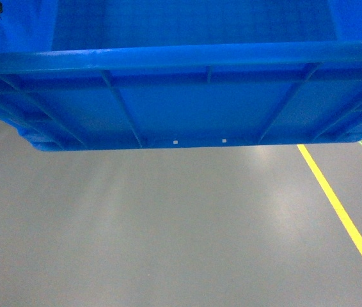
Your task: Place box next to blue box on left shelf
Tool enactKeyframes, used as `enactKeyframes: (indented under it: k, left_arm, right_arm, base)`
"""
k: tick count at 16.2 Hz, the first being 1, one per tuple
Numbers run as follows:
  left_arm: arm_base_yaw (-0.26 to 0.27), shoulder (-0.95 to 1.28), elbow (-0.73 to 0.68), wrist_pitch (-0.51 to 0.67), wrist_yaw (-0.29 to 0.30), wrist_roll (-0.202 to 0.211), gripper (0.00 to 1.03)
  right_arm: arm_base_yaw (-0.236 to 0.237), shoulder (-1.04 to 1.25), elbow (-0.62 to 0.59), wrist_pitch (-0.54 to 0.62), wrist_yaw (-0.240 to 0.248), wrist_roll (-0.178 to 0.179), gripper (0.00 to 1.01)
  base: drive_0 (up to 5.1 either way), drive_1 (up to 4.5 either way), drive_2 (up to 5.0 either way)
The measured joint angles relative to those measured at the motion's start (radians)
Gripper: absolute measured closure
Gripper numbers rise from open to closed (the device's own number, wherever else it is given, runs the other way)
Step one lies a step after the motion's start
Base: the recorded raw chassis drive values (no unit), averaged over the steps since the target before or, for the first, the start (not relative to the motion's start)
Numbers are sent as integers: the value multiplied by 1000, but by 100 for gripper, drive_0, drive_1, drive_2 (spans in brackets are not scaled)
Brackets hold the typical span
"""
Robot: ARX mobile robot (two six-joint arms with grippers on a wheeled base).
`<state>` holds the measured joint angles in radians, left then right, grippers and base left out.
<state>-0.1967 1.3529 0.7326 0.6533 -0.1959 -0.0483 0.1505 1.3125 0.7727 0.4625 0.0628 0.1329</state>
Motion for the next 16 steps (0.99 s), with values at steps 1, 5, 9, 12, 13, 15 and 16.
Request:
enactKeyframes:
  k: [1,5,9,12,13,15,16]
  left_arm:
    - [0,0,0,2,-2,-1,83]
    - [0,0,0,-3,-3,-1,83]
    - [0,0,0,-2,-3,0,83]
    - [0,0,0,0,-3,0,83]
    - [0,0,0,-1,-3,-1,83]
    - [0,0,0,-3,-4,0,83]
    - [0,0,0,3,-3,-1,83]
  right_arm:
    - [0,0,0,2,0,0,93]
    - [0,1,0,0,-1,-2,93]
    - [0,1,0,-2,0,0,93]
    - [0,1,0,0,0,0,93]
    - [0,1,0,0,0,-1,93]
    - [0,1,0,-4,-1,0,93]
    - [0,1,0,2,-1,-1,93]
  base:
    - [6,438,-426]
    - [8,439,-424]
    - [1,433,-431]
    - [2,435,-431]
    - [-7,427,-440]
    - [-9,424,-443]
    - [-4,429,-437]
